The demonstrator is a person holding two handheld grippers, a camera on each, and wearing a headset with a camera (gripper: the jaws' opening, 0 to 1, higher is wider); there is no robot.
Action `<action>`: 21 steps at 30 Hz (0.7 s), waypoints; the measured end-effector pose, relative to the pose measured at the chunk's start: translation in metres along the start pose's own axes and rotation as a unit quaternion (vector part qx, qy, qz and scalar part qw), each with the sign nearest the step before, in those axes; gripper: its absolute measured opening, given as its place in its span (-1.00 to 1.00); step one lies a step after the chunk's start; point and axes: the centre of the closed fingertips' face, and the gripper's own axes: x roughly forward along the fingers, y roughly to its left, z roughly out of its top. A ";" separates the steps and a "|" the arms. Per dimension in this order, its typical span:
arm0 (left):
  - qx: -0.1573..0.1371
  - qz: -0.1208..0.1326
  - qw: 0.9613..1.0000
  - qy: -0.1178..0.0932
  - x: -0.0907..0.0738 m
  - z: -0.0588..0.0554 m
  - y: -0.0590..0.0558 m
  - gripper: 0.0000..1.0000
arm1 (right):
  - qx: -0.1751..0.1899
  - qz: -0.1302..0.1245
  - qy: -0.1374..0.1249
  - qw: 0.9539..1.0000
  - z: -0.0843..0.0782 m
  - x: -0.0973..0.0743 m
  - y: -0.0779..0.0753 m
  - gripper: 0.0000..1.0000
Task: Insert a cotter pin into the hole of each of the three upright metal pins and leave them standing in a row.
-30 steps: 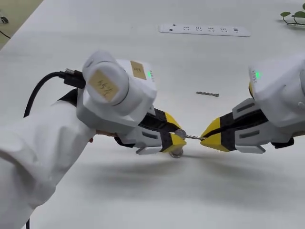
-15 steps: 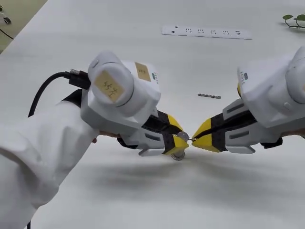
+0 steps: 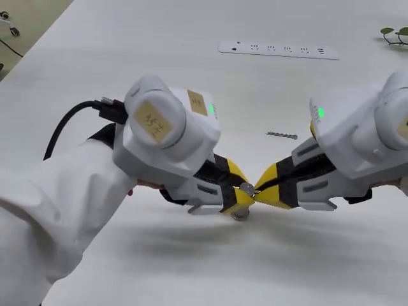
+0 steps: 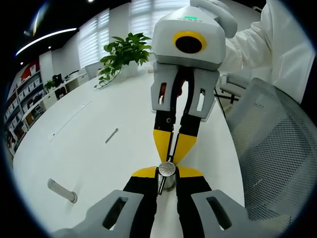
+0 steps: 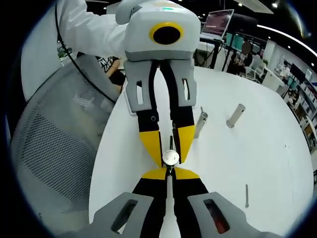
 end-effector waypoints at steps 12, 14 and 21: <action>0.000 0.001 1.000 0.001 0.001 0.001 0.000 -0.80 | 0.006 -0.006 -0.012 1.000 0.001 -0.004 0.001 -1.00; -0.001 0.001 1.000 0.002 0.001 0.001 0.000 -0.80 | 0.009 -0.009 -0.012 1.000 0.000 -0.007 0.001 -0.97; -0.001 0.001 1.000 0.002 0.001 0.001 0.000 -0.80 | 0.017 -0.014 -0.019 1.000 0.000 -0.013 0.001 -0.99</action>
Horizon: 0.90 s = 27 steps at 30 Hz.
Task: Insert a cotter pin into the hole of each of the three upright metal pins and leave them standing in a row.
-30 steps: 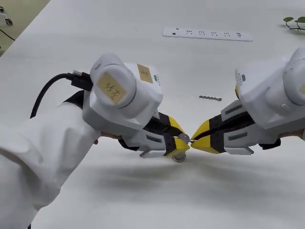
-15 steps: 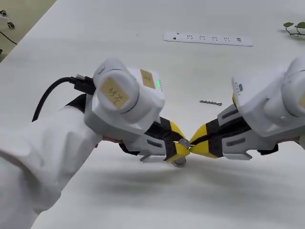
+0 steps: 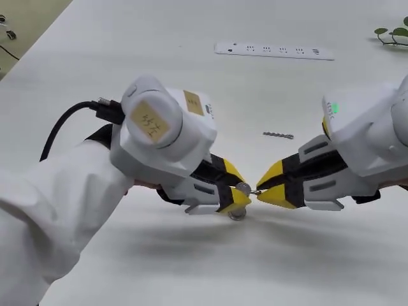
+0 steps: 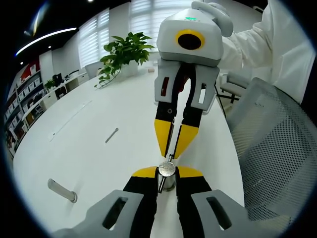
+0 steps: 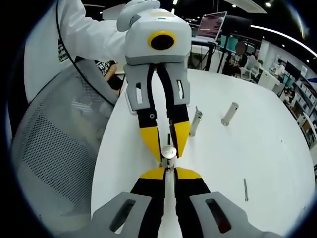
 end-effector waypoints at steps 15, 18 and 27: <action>-0.003 0.001 1.000 -0.001 0.000 -0.002 0.002 -0.80 | 0.002 0.005 -0.004 1.000 -0.002 0.004 -0.002 -1.00; 0.005 0.003 1.000 -0.003 0.000 -0.002 0.001 -0.80 | 0.004 0.004 -0.005 1.000 -0.001 0.004 -0.002 -1.00; -0.012 0.026 0.999 -0.025 -0.011 -0.003 0.002 -0.45 | 0.007 0.000 -0.009 1.000 0.001 0.001 0.000 -0.89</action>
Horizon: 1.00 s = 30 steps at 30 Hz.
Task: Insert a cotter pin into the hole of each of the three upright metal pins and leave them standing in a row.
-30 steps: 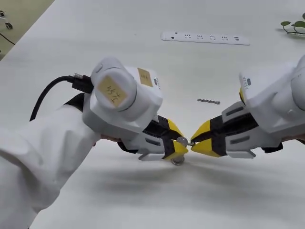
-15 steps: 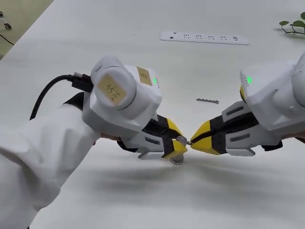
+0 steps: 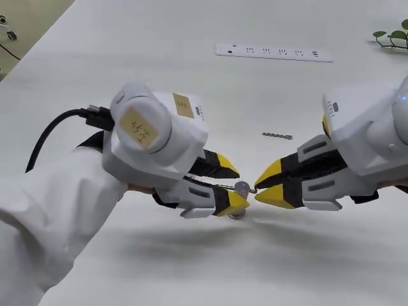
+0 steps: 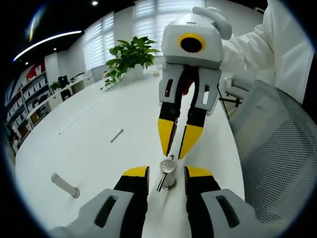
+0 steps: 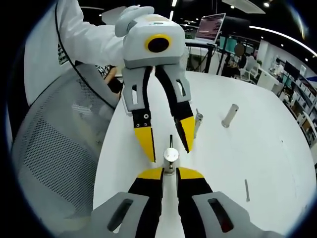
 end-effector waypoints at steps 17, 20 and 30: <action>-0.095 0.054 0.992 -0.063 -0.044 -0.004 -0.025 0.46 | 0.046 -0.006 -0.014 0.999 0.006 0.009 -0.004 -0.62; -0.106 0.058 0.991 -0.061 -0.051 -0.008 -0.028 0.57 | 0.046 -0.004 -0.014 0.999 0.007 0.011 -0.001 -0.63; -0.141 0.074 0.986 -0.047 -0.063 -0.023 -0.032 0.91 | 0.047 0.010 -0.010 0.999 0.007 0.019 0.001 -0.67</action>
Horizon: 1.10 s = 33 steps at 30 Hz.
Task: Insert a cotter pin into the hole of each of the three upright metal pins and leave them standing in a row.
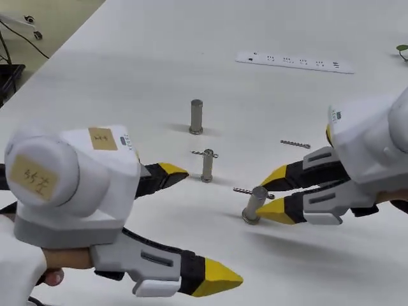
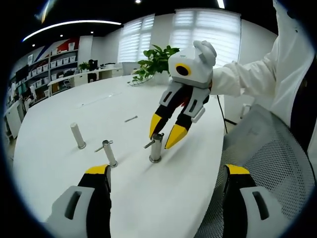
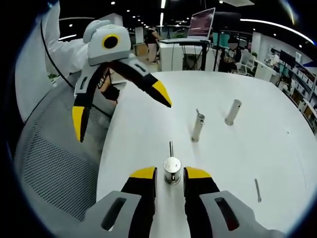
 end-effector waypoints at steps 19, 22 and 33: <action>-0.056 0.033 0.998 -0.011 -0.017 -0.011 0.006 0.97 | 0.016 -0.007 -0.002 1.000 -0.004 0.010 -0.005 -0.84; -0.062 0.036 0.997 -0.009 -0.018 -0.014 0.006 0.97 | 0.016 -0.008 -0.001 1.000 -0.004 0.010 -0.005 -0.85; -0.067 0.052 0.996 0.002 -0.022 -0.018 0.011 0.97 | -0.032 -0.013 0.004 0.999 0.006 0.003 -0.038 -0.85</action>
